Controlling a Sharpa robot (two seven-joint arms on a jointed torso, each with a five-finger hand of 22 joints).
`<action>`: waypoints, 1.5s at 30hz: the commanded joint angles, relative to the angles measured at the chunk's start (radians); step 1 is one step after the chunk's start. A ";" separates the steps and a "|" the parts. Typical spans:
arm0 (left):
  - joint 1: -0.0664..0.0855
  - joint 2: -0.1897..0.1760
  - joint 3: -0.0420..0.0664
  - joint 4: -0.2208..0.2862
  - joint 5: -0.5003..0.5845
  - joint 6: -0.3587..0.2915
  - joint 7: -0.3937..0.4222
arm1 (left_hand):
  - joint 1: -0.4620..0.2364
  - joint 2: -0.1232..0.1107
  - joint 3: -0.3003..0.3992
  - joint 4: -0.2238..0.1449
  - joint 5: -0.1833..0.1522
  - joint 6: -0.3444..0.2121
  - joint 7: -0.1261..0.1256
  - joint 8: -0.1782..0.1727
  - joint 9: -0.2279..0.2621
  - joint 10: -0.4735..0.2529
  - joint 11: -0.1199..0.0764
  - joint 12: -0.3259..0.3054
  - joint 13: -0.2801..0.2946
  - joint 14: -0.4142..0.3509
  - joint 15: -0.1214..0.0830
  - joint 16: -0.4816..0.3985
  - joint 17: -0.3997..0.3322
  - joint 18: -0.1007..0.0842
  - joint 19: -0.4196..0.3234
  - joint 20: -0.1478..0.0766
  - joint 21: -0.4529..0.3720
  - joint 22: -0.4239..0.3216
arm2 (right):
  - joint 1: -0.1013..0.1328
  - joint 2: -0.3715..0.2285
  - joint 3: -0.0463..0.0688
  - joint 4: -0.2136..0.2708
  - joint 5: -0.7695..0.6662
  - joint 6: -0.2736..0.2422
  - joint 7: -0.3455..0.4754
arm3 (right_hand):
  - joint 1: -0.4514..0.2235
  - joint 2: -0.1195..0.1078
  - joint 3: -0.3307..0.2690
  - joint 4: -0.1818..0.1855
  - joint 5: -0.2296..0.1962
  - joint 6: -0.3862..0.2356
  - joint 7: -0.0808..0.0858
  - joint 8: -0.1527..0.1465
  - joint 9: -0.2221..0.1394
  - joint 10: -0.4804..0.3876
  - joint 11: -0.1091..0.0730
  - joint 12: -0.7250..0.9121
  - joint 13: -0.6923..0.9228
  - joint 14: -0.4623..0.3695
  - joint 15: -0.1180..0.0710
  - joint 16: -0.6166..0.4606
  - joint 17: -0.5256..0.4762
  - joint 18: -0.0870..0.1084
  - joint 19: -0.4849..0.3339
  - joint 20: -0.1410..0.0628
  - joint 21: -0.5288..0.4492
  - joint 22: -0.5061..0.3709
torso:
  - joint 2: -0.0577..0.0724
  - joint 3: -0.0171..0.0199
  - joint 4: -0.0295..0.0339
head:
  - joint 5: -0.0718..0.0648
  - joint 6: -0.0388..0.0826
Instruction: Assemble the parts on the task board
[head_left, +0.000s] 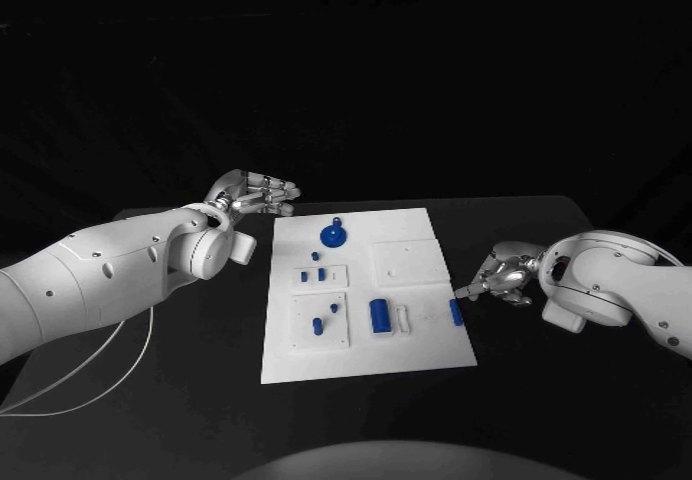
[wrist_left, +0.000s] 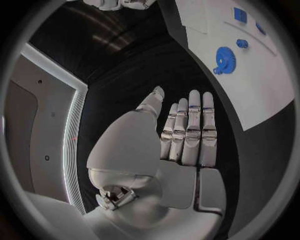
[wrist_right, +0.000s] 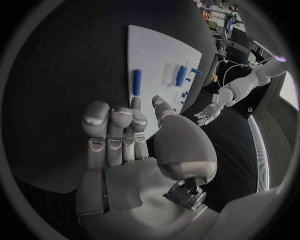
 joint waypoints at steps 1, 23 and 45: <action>-0.002 -0.003 0.001 0.004 0.012 0.009 0.021 | -0.005 0.004 -0.004 0.001 -0.007 -0.006 0.001 -0.001 0.000 -0.007 0.001 -0.001 0.000 -0.008 0.000 -0.002 0.002 -0.009 0.007 0.002 0.005 -0.001 | -0.003 0.006 0.000 -0.006 -0.091 0.029 -0.068 | -0.002 -0.015 0.001 0.022 0.007 -0.006 0.001 -0.002 -0.004 -0.001 -0.004 0.002 0.002 0.001 -0.002 0.002 0.001 -0.011 0.059 -0.003 0.003 0.000 | -0.003 -0.0003 0.0017 | 0.000 -0.001; -0.002 -0.011 0.001 0.010 0.018 0.008 0.021 | -0.017 0.004 -0.018 0.013 -0.045 -0.008 0.002 -0.001 0.000 -0.007 0.001 -0.001 0.001 -0.008 0.002 -0.002 0.003 -0.009 0.009 0.004 0.004 -0.008 | -0.055 0.051 -0.011 -0.020 -0.113 0.003 -0.088 | -0.009 -0.038 0.005 0.074 -0.023 -0.018 0.013 -0.002 -0.071 -0.009 0.003 -0.006 0.000 0.000 0.003 -0.004 0.003 -0.007 0.058 0.003 -0.005 -0.001 | 0.000 -0.0001 0.0007 | 0.008 -0.008; -0.002 -0.013 0.001 0.009 0.018 0.012 0.013 | -0.013 0.008 -0.022 0.015 -0.047 -0.010 0.002 -0.001 0.000 -0.007 0.001 -0.001 0.001 -0.008 0.002 -0.002 0.004 -0.009 0.010 0.004 0.004 -0.014 | -0.066 0.082 -0.020 -0.023 -0.100 -0.082 -0.069 | -0.075 -0.013 0.568 -0.227 0.103 -0.031 0.014 0.000 0.055 -0.001 -0.004 -0.008 -0.002 0.001 0.000 -0.008 0.003 -0.008 0.058 0.001 0.001 0.005 | -0.001 -0.0007 0.0006 | 0.012 -0.015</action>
